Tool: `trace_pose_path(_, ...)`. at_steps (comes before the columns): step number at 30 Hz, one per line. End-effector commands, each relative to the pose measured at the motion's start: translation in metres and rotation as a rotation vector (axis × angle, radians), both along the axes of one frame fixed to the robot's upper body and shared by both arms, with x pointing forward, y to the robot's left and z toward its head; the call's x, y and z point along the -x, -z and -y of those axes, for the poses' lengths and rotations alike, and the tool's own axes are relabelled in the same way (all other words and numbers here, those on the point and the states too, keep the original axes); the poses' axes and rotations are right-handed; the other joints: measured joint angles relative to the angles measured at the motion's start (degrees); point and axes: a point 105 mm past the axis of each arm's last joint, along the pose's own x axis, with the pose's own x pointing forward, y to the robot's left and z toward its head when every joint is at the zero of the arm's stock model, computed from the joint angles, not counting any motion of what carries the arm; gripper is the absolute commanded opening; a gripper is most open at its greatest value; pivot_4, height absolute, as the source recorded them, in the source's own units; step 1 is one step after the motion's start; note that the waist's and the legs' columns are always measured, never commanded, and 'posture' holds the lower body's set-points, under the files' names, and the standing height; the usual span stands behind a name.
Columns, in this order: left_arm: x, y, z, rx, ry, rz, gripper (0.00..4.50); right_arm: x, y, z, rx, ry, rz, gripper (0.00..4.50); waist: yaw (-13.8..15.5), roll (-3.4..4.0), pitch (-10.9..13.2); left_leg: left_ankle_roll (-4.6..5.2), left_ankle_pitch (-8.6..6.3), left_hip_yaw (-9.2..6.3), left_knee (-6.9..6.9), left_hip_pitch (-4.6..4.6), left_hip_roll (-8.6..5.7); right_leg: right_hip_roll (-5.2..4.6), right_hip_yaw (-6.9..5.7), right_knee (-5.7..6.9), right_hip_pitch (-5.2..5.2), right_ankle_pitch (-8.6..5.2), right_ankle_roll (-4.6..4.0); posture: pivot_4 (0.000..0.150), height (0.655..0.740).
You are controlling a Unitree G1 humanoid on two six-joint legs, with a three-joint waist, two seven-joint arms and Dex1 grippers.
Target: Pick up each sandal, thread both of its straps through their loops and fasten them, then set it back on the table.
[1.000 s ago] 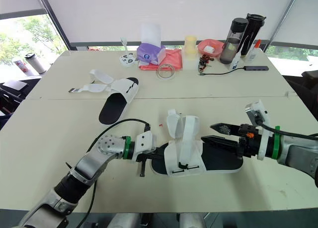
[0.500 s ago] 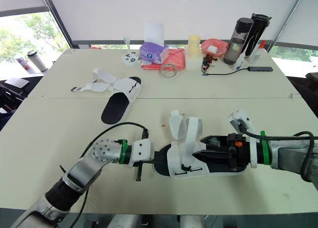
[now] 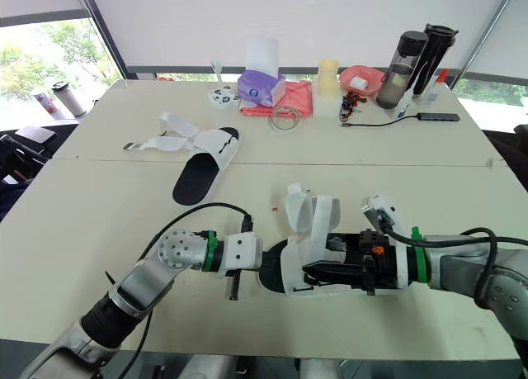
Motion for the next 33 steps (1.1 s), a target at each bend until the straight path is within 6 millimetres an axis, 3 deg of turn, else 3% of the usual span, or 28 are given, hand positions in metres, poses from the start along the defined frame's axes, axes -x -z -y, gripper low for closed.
trace_pose_path(1,0.001,0.012,0.0,-0.046,-0.002,-0.022,0.0,-0.001,0.0,-0.005,0.0,-0.012,0.029,3.06,0.0,0.0,0.0,0.0,0.0,0.0,0.0,0.0,0.0,0.0,0.0,0.0,0.0,0.0,0.0,0.15,0.74)
trace_pose_path(4,0.001,0.013,-0.001,-0.046,-0.005,-0.022,0.0,-0.003,0.003,-0.005,0.0,-0.008,0.03,1.9,-0.02,0.0,0.0,0.0,0.0,0.0,0.01,0.01,0.0,0.0,0.0,0.0,0.01,0.01,0.01,0.15,0.74)
trace_pose_path(7,0.0,0.013,-0.001,-0.046,-0.007,-0.021,0.0,-0.005,0.004,-0.005,0.001,-0.005,0.034,0.34,-0.01,0.0,-0.01,0.0,0.0,0.0,0.01,0.01,-0.01,0.0,0.0,0.0,0.01,0.02,0.02,0.15,0.74)
trace_pose_path(8,0.0,0.013,-0.001,-0.046,-0.01,-0.021,0.0,-0.005,0.004,-0.004,0.0,-0.003,0.032,0.05,-0.01,0.0,-0.01,0.0,0.0,0.0,0.02,0.01,-0.01,0.0,0.0,0.0,0.01,0.02,0.01,0.15,0.74)
trace_pose_path(18,-0.003,0.008,0.002,-0.062,0.025,0.065,0.0,-0.009,-0.028,0.007,-0.046,-0.041,0.004,0.05,0.06,0.0,-0.01,0.01,0.0,0.0,0.05,0.01,-0.01,0.0,0.0,0.01,0.02,0.06,0.03,0.15,0.74)
trace_pose_path(33,0.001,0.009,0.005,-0.07,0.03,0.109,0.0,-0.007,-0.012,0.02,0.051,-0.081,-0.099,0.05,0.0,0.02,-0.01,0.01,0.0,0.01,0.04,-0.01,-0.01,0.0,-0.01,-0.04,0.01,0.07,0.04,0.15,0.74)
